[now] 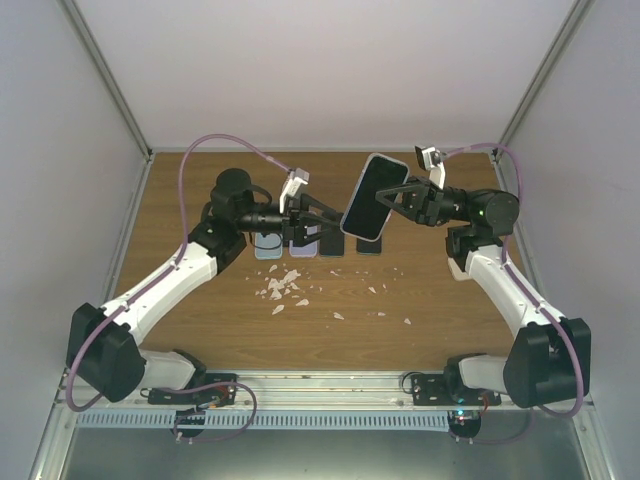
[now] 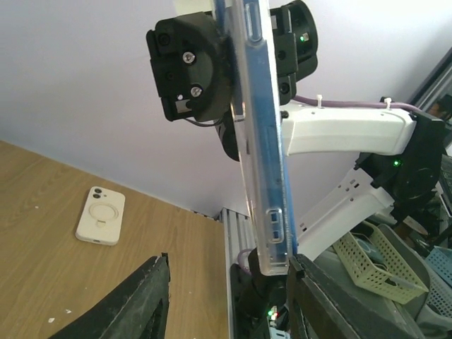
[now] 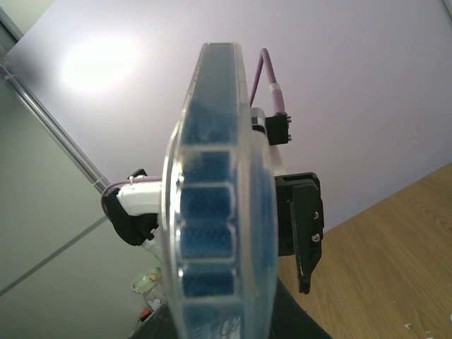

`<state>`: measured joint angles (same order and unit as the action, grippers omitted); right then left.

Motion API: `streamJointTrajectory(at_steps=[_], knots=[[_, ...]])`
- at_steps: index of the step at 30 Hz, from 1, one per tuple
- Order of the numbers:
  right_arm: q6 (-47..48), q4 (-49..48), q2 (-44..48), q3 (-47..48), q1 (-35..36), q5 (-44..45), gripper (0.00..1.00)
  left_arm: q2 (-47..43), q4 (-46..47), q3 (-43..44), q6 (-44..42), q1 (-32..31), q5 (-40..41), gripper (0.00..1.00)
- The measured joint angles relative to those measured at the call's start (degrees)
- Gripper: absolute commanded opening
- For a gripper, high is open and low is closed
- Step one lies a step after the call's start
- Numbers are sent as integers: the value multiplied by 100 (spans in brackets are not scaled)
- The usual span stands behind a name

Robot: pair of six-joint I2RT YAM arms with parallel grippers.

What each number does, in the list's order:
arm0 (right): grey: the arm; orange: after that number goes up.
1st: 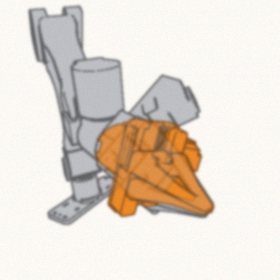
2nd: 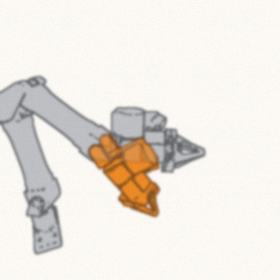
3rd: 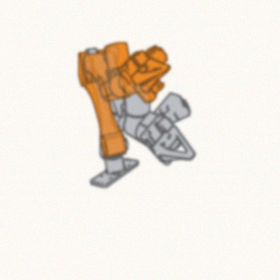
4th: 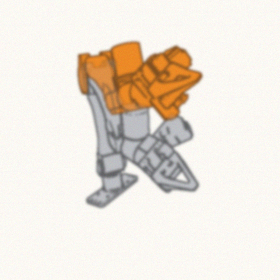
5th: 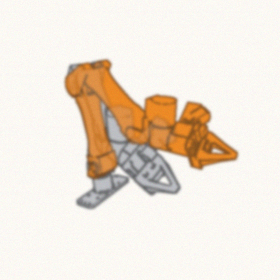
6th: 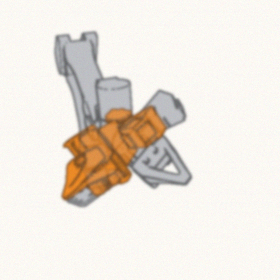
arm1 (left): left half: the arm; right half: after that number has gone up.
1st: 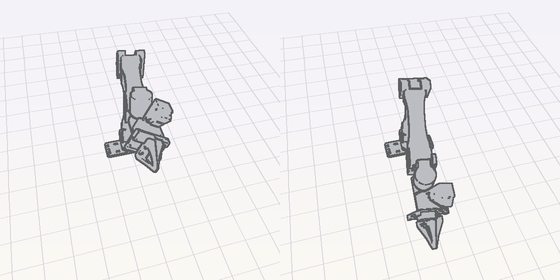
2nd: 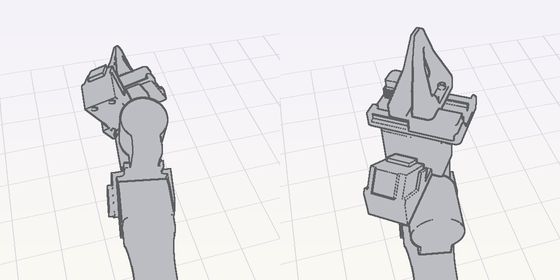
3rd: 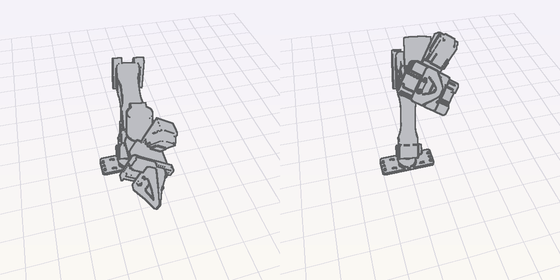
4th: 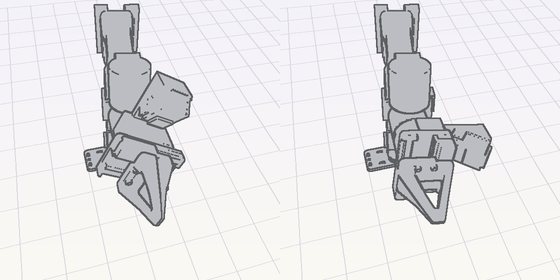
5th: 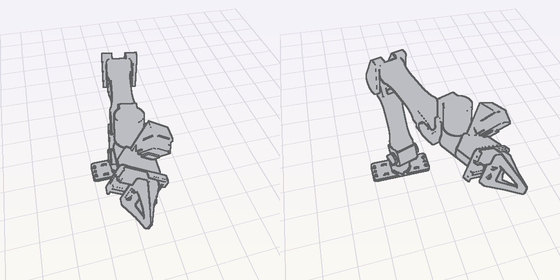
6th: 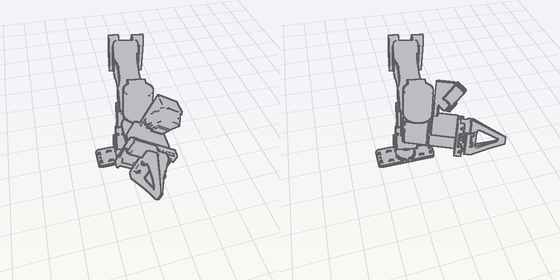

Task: Take the phone out of the phone case
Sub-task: Remove the phone case from the phone.

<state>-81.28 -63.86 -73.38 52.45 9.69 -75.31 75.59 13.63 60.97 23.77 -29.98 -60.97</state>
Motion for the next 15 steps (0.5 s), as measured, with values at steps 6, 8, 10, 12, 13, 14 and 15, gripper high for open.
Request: streamJointTrajectory(at_steps=[6, 8, 10, 12, 13, 14, 15], knots=[[0, -9, -2, 0, -7, 4, 0, 39, -70, 31, 13, -22, 87, 36], [0, -9, -2, 0, -11, 35, 1, 39, -109, 61, 0, -26, 120, 35], [0, -9, -2, 0, -13, 55, 1, 39, -129, 72, -22, -26, 153, 34], [2, -9, -4, 0, -20, 70, 0, 39, -162, 79, -35, -26, 201, 34], [2, -9, -7, 0, -24, 72, 0, 42, -188, 87, -39, -26, 223, 34], [2, -9, -9, 0, -31, 76, 1, 46, -210, 96, -42, -26, 249, 34], [2, -9, -11, 0, -35, 81, 0, 55, -225, 105, -44, -26, 271, 34]])
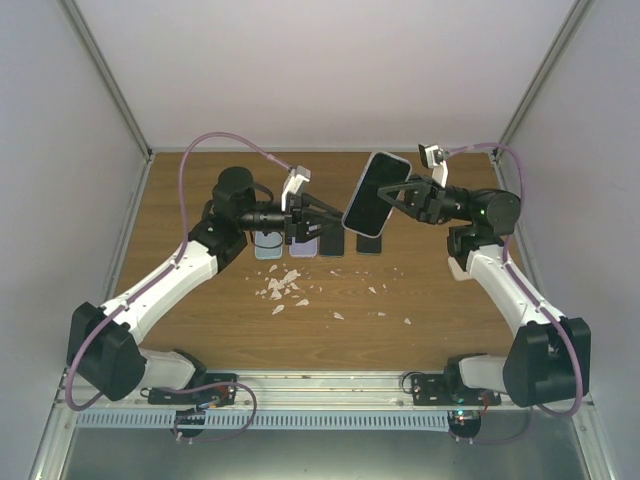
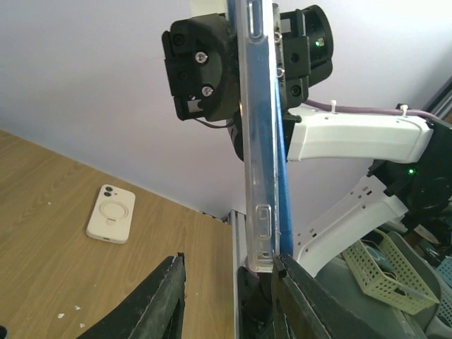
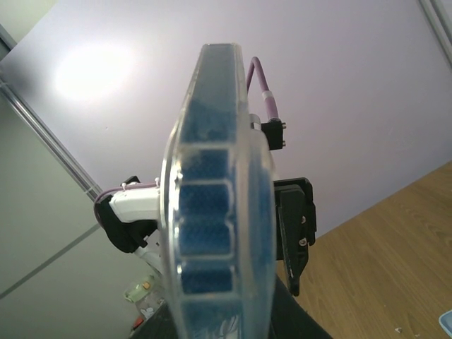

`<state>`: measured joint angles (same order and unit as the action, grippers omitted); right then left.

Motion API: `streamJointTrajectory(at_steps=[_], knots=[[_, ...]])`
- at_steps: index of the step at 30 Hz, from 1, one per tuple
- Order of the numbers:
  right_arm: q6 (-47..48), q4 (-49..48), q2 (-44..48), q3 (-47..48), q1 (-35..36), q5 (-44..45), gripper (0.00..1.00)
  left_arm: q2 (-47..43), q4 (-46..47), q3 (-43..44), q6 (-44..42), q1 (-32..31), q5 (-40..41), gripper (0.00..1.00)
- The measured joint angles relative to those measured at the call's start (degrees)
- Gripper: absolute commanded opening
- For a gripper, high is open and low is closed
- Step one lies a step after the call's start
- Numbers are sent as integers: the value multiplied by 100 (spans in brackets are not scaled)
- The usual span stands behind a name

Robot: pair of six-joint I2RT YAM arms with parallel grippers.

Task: Take the phone out of the phone case
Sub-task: Remove the phone case from the phone.

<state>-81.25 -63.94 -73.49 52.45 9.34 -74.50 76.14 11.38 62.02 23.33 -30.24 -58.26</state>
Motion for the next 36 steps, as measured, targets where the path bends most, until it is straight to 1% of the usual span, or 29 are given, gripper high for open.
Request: streamJointTrajectory(at_steps=[16, 30, 36], knots=[[74, -15, -83, 7, -22, 52, 1, 107, -173, 57, -42, 7, 302, 34], [-101, -103, -155, 7, -66, 107, 0, 146, -173, 92, -37, 11, 380, 35], [-85, -153, -155, 4, -70, 205, 1, 247, -221, 238, -66, 7, 396, 36]])
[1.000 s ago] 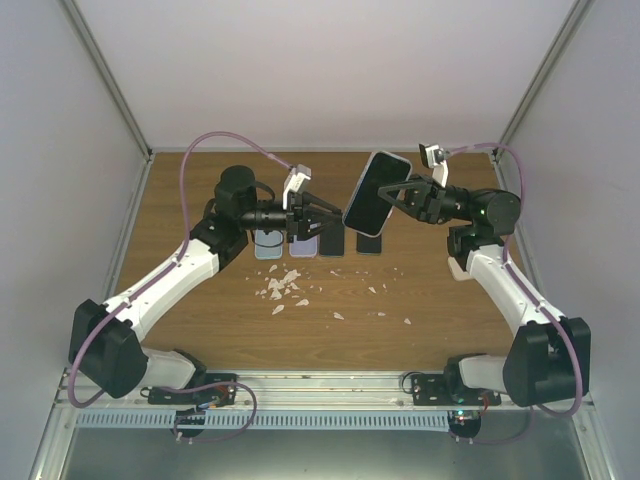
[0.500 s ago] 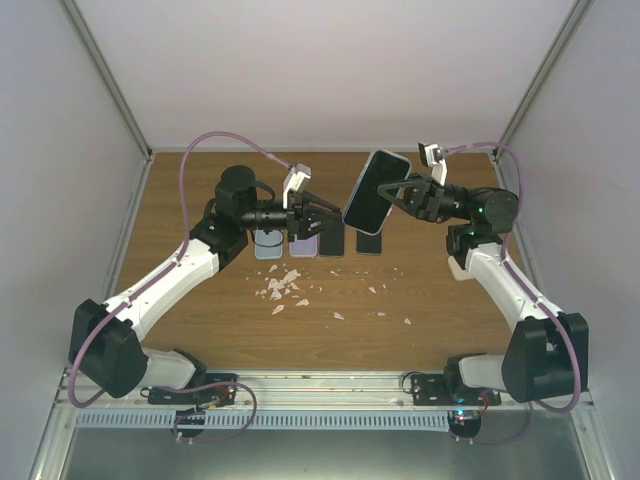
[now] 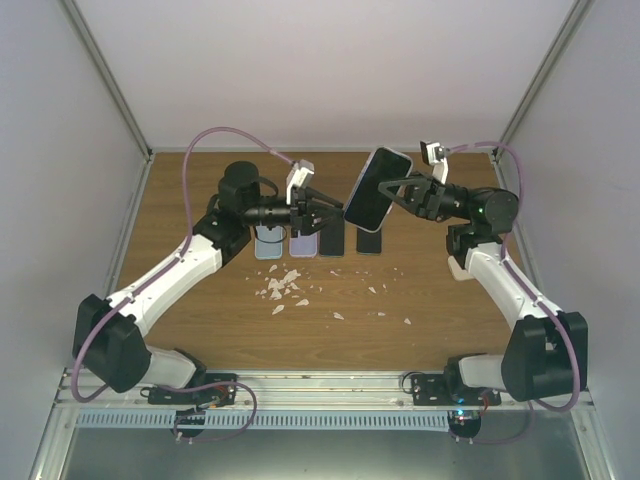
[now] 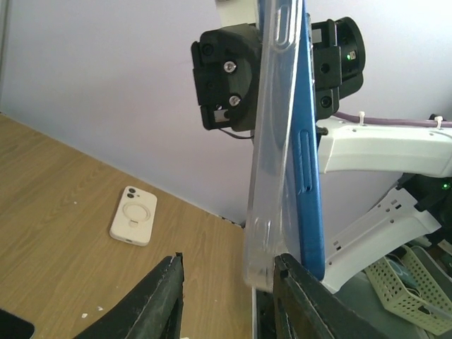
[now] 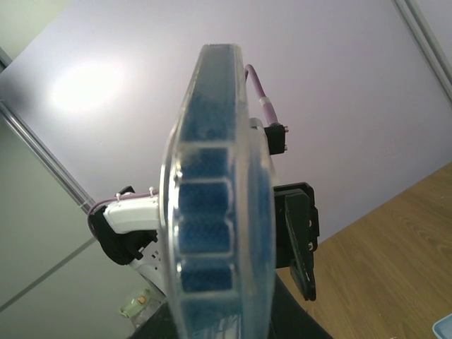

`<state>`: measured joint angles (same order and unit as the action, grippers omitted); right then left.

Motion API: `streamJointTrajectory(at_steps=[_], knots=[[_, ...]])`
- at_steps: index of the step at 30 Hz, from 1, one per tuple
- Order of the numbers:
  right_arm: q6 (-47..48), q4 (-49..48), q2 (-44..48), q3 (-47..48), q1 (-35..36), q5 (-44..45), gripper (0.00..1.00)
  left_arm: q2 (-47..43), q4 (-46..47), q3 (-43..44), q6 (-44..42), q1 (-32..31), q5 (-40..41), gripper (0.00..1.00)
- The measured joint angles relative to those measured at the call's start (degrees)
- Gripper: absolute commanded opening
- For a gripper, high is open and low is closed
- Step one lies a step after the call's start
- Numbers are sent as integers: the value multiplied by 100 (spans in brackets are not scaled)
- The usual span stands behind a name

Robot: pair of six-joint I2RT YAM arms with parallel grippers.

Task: Take the phone out of the phone case
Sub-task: Remove the phone case from the phone.

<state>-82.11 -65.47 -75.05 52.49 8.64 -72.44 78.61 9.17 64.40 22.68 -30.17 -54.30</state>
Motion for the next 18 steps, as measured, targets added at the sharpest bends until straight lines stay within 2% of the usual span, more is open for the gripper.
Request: streamJointTrajectory(at_steps=[11, 18], knots=[[291, 221, 4, -35, 81, -7, 1, 221, -258, 299, -175, -186, 284, 40], [293, 201, 4, -59, 232, -116, 1, 289, -72, 299, -20, -105, -105, 41]])
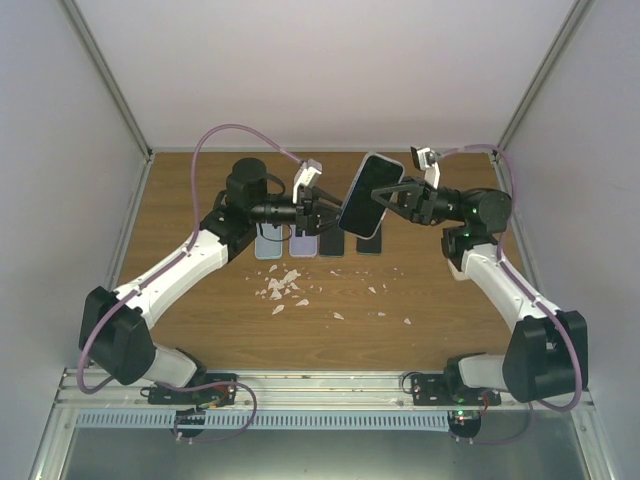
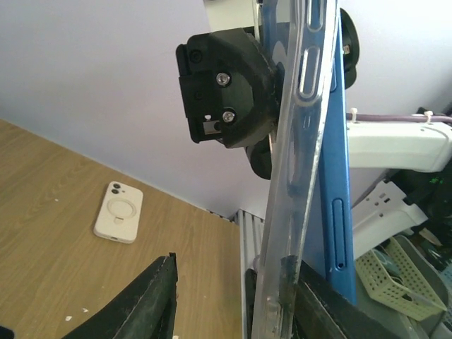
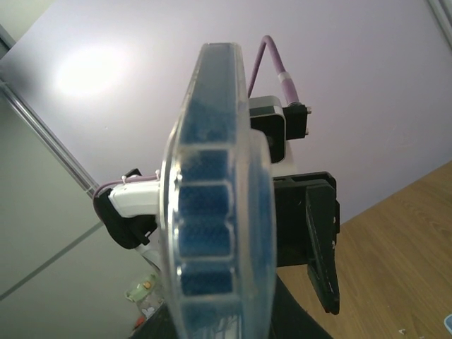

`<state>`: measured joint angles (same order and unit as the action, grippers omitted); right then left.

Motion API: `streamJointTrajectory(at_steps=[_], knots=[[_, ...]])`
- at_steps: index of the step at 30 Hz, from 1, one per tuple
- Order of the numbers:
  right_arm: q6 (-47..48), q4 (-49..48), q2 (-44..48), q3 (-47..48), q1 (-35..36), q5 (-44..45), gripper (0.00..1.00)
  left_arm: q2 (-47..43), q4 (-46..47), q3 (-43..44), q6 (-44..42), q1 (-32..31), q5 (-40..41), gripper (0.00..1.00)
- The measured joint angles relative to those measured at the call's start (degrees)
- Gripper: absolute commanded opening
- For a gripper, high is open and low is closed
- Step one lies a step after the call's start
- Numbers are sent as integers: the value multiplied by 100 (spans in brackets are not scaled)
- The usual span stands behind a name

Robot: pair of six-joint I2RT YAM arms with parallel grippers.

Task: Take the phone out of the phone case
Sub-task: Remove the phone case from the phone.

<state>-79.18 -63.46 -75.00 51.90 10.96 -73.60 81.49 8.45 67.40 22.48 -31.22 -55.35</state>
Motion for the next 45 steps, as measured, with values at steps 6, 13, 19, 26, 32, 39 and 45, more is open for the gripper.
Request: streamJointTrajectory(at_steps=[6, 13, 19, 26, 32, 39, 45], knots=[[114, 68, 24, -22, 136, -188, 1, 48, 28, 2, -4, 63, -529, 41], [2411, 2769, 258, 551, 483, -426, 1, 55, -94, 2, -120, 101, -820, 40], [4387, 5143, 234, 1174, 614, -496, 0, 59, -125, -22, -190, 125, -898, 39], [4824, 5768, 63, 1174, 695, -671, 1, 76, -221, -240, -42, 109, -1049, 34], [4769, 5965, -166, 1316, 695, -745, 0, 76, 199, -472, 470, 149, -1130, 21], [4579, 6212, -640, 1394, 612, -750, 5, 74, 1296, -1182, 1497, 262, -887, 6], [4448, 6384, -857, 1543, 509, -699, 26, 72, 1681, -1353, 2072, 330, -595, 0]])
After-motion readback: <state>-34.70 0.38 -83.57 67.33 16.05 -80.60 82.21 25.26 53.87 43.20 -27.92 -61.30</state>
